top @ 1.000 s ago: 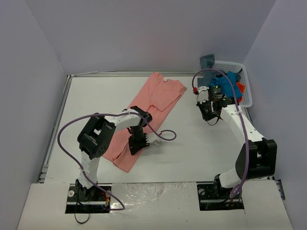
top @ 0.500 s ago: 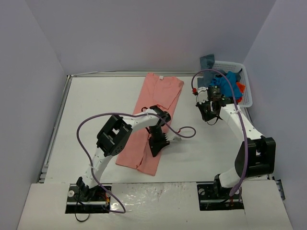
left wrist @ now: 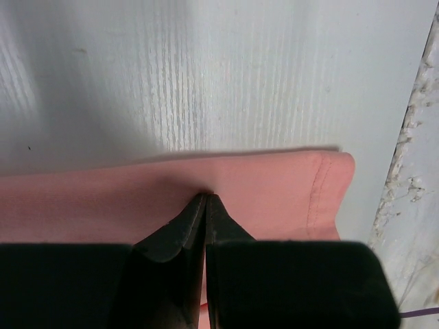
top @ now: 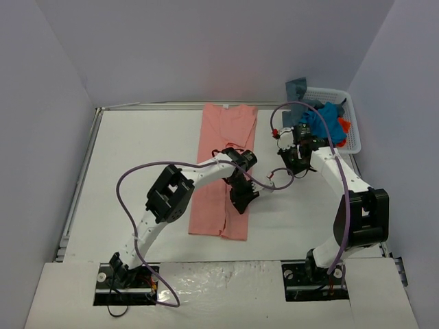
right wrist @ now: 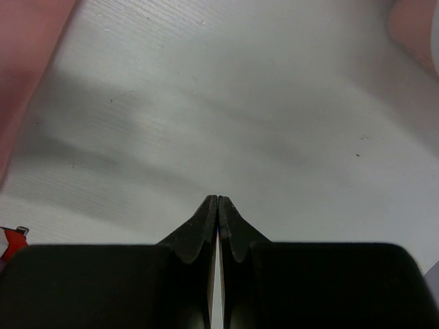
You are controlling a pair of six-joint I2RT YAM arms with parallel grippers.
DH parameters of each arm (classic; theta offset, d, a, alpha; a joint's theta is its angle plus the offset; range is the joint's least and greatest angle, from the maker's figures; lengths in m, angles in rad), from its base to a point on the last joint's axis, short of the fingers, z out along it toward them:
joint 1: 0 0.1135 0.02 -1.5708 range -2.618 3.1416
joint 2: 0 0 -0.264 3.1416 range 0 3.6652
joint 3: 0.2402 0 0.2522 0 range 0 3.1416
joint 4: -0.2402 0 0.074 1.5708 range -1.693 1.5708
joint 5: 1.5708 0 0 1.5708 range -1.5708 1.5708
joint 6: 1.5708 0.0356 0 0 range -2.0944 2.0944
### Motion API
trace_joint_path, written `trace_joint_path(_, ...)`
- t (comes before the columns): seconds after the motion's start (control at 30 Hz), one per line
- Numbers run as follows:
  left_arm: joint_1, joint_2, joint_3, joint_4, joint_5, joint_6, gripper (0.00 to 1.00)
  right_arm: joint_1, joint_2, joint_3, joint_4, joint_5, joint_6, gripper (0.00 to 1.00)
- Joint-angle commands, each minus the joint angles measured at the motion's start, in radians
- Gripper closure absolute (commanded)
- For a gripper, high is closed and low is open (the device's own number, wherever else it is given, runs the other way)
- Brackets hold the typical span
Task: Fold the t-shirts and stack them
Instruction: Rotate the tshirt 90 degrees
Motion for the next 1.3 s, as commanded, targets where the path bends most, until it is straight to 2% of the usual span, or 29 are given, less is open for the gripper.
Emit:
trace_joint_path(0.0, -0.012, 0.045, 0.041, 0.049, -0.025, 0.003, 0.98, 0.006, 0.007, 0.021, -0.036, 0.020, 0.002, 1.00)
trace_joint_path(0.57, 0.099, 0.145, 0.184, 0.059, -0.036, -0.043, 0.98, 0.006, 0.019, 0.012, -0.036, 0.031, -0.004, 1.00)
trace_joint_path(0.8, 0.128, 0.154, 0.285, 0.012, -0.034, -0.035, 0.98, 0.007, 0.046, 0.016, -0.037, 0.020, -0.003, 1.00)
trace_joint_path(1.0, 0.114, 0.036, 0.270, -0.014, -0.005, -0.014, 0.97, 0.015, 0.044, 0.010, -0.039, 0.020, -0.006, 1.00)
trace_joint_path(1.1, 0.096, -0.045, 0.231, -0.057, 0.024, 0.017, 0.93, 0.018, 0.043, 0.012, -0.039, 0.019, -0.006, 1.00)
trace_joint_path(1.27, 0.042, -0.173, 0.164, -0.134, 0.049, 0.083, 0.80, 0.024, 0.038, 0.012, -0.040, 0.020, -0.007, 1.00)
